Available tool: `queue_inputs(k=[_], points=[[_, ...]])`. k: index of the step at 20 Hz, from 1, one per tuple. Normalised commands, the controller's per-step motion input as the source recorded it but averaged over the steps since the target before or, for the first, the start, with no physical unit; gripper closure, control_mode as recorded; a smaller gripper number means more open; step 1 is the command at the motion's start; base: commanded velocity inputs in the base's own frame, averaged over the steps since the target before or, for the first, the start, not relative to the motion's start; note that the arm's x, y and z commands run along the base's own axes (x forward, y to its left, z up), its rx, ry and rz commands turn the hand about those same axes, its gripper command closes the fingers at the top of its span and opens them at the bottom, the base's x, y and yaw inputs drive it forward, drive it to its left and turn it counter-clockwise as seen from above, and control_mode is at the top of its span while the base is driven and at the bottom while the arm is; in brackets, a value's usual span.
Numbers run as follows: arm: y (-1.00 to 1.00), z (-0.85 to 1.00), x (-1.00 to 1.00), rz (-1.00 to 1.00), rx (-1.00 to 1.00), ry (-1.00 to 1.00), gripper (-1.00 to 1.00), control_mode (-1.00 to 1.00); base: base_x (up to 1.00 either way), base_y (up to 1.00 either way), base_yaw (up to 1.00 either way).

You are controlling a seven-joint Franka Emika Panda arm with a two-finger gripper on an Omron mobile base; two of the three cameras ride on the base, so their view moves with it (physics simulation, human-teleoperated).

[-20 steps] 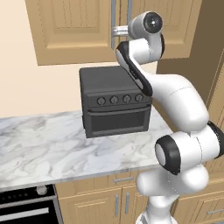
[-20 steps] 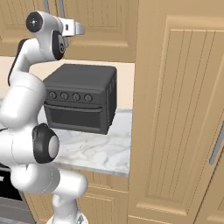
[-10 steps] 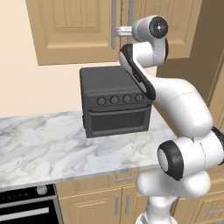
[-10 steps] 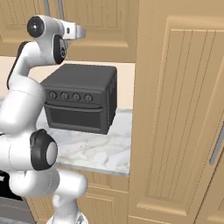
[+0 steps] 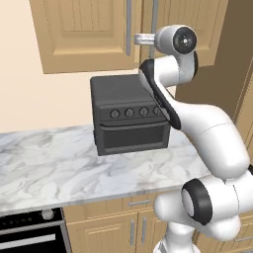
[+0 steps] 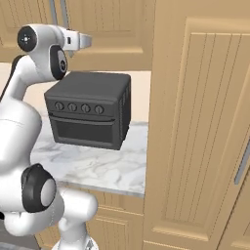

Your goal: Move the mayonnaise and shaker from the cabinet to the dining counter.

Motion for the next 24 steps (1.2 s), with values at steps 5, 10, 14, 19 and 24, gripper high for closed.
queue_inputs(k=[5,10,14,19,24], points=[[-0.36,0.22,-0.69,-0.05,0.12,0.00,1.00,-1.00,0.00,0.00,0.00],[-0.39,0.20,-0.80,-0.04,0.14,0.00,1.00,-1.00,0.00,0.00,0.00],[-0.41,0.18,-0.85,-0.05,0.17,0.00,1.00,-1.00,0.00,0.00,0.00],[-0.44,0.13,-0.83,-0.04,0.19,0.00,1.00,-1.00,0.00,0.00,0.00],[-0.38,0.13,-0.76,-0.06,0.16,0.00,1.00,-1.00,0.00,0.00,0.00]])
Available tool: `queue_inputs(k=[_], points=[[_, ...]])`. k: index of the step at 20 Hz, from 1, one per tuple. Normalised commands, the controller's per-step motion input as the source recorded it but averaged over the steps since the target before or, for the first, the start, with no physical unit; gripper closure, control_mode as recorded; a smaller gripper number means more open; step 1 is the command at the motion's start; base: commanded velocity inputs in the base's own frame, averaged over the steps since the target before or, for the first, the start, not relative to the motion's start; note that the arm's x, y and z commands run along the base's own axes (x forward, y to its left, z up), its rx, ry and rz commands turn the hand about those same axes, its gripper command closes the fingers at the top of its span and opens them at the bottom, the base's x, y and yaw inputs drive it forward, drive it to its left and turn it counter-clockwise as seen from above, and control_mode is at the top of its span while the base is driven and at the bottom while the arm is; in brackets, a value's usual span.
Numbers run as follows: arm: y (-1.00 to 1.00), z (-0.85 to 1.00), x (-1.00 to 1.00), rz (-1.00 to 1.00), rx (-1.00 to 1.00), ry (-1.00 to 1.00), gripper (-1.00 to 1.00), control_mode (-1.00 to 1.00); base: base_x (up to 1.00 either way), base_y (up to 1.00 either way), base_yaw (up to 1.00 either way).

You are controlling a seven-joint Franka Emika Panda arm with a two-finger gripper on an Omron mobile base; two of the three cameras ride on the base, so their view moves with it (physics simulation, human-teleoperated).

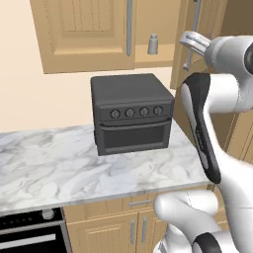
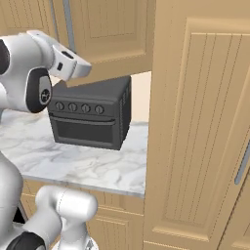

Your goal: Move the mayonnaise and shaker from the cabinet to the dining counter.

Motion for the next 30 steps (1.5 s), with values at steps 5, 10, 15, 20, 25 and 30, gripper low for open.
queue_inputs(k=[5,10,15,20,25,30], points=[[-0.31,0.09,-0.68,-0.04,0.13,0.00,1.00,-1.00,0.00,0.00,0.00],[0.34,-0.05,-0.23,-0.01,0.01,0.00,1.00,-1.00,0.00,0.00,0.00],[0.67,-0.11,0.06,0.00,0.04,0.00,-1.00,-1.00,0.00,0.00,0.00],[0.43,-0.01,0.07,0.00,0.13,0.00,-1.00,-1.00,0.00,0.00,0.00],[0.37,-0.08,0.14,-0.02,0.18,-0.06,-1.00,-1.00,0.00,0.00,0.00],[0.39,-0.08,0.42,-0.22,0.13,-0.11,-1.00,-1.00,0.00,0.00,0.00]])
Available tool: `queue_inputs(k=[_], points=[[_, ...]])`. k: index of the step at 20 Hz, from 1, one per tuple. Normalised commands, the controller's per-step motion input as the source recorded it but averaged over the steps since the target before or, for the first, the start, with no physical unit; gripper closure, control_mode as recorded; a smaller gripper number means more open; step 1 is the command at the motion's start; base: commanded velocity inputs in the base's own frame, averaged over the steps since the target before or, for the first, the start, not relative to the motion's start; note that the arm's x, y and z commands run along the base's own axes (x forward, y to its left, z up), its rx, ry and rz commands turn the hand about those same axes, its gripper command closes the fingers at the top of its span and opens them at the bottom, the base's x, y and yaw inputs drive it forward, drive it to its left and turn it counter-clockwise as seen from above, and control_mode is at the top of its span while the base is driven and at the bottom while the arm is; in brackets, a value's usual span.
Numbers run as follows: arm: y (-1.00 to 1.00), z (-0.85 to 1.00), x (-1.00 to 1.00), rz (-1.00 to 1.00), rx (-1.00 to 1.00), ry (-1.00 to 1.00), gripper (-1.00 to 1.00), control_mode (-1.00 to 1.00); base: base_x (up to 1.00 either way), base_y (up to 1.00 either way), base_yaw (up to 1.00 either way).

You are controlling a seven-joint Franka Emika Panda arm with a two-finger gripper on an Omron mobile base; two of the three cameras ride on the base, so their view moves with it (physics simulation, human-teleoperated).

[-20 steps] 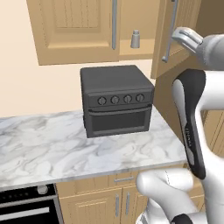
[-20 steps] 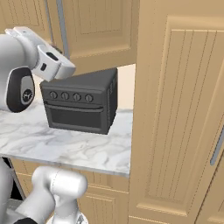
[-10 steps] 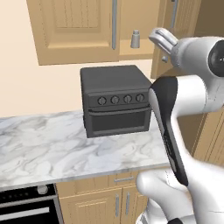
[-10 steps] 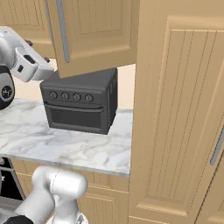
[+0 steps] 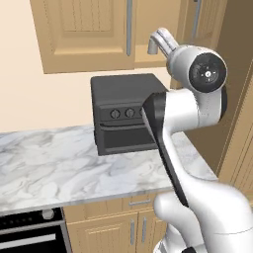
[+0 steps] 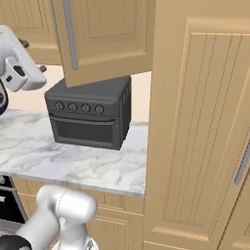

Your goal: Move the mayonnaise and shaker from the cabinet to the dining counter.

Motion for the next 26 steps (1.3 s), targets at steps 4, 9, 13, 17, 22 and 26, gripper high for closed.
queue_inputs(k=[4,9,13,17,22,26], points=[[0.26,-0.12,0.49,-0.27,0.12,-0.16,-1.00,-1.00,0.00,0.00,0.00],[0.07,-0.06,0.45,-0.28,0.17,-0.17,-1.00,-1.00,0.00,0.00,0.00],[0.00,0.00,0.41,-0.32,0.26,-0.17,-1.00,-1.00,0.00,0.00,0.00],[0.01,-0.03,0.40,-0.33,0.26,-0.19,-1.00,-1.00,0.00,0.00,0.00],[0.04,-0.08,0.29,-0.23,0.28,-0.21,-1.00,-1.00,0.00,0.00,0.00],[0.00,-0.21,0.19,-0.15,0.25,-0.24,-1.00,-1.00,0.00,0.00,0.00]])
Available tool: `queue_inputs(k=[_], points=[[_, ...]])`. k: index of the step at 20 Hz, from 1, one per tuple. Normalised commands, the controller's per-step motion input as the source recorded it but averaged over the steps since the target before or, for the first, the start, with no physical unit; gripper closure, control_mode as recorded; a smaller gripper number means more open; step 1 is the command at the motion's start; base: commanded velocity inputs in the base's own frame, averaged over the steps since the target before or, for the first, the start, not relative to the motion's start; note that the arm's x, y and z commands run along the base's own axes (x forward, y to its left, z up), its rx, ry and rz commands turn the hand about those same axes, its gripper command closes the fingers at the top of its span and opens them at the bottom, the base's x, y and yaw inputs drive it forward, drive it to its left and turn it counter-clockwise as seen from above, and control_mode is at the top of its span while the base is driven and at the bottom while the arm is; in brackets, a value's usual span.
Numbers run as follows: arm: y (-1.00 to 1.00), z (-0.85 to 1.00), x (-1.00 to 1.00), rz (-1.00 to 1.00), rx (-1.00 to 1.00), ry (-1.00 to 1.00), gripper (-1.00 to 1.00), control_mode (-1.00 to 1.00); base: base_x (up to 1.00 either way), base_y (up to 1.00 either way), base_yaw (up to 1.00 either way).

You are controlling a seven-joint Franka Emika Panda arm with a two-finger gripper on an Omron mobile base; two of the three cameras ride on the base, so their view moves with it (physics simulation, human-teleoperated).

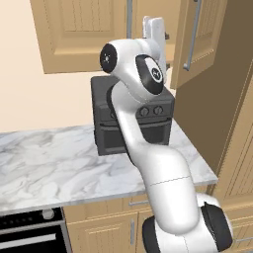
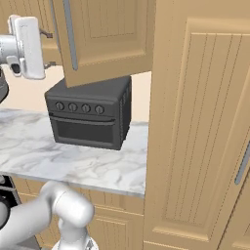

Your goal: Move the mayonnaise and shaker from the cabinet to the dining counter.

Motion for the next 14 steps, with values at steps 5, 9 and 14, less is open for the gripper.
queue_inputs(k=[5,9,14], points=[[0.00,-0.34,0.29,-0.13,0.25,-0.27,-1.00,-1.00,0.00,0.00,0.00],[0.01,-0.34,0.40,-0.07,0.22,-0.27,-1.00,-1.00,0.00,0.00,0.00],[0.14,-0.34,0.42,-0.01,0.18,-0.27,-1.00,-1.00,0.00,0.00,0.00]])
